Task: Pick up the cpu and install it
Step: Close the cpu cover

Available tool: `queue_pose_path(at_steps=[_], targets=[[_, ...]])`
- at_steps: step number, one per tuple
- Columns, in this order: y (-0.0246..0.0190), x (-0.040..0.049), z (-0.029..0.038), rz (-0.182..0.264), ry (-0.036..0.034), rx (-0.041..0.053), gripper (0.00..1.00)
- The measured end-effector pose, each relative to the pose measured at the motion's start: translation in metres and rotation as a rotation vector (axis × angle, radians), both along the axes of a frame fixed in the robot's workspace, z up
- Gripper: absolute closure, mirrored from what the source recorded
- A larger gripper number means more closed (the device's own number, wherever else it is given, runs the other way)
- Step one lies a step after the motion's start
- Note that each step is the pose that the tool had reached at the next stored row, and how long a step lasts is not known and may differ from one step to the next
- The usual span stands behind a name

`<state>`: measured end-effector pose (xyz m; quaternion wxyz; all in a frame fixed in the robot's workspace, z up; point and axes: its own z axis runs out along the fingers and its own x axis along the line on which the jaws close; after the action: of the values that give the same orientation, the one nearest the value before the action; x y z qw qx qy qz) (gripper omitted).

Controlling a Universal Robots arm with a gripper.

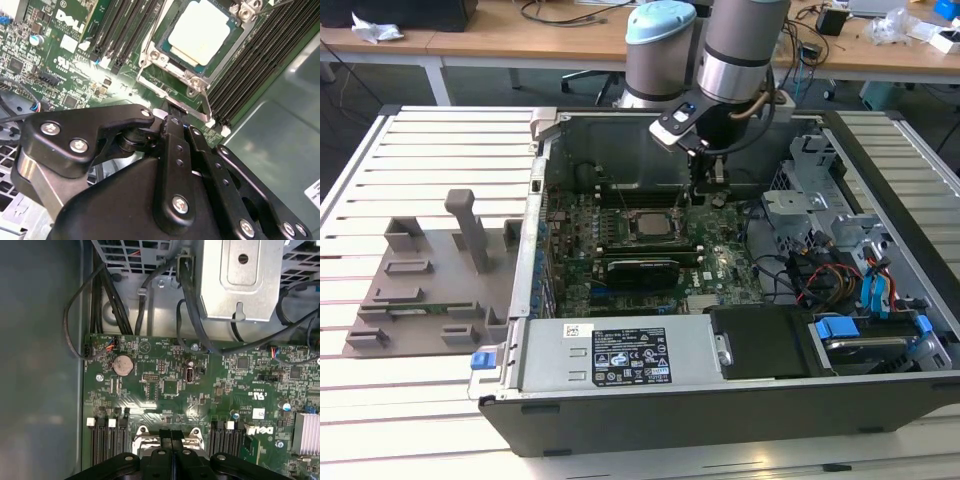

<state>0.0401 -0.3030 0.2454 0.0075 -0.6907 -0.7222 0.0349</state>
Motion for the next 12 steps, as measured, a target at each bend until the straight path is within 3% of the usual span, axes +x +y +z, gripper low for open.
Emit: queue_pose_path(at_steps=[12], targets=[[0.0000, -0.0115, -0.0002, 0.000, 0.0000, -0.0001, 0.89]])
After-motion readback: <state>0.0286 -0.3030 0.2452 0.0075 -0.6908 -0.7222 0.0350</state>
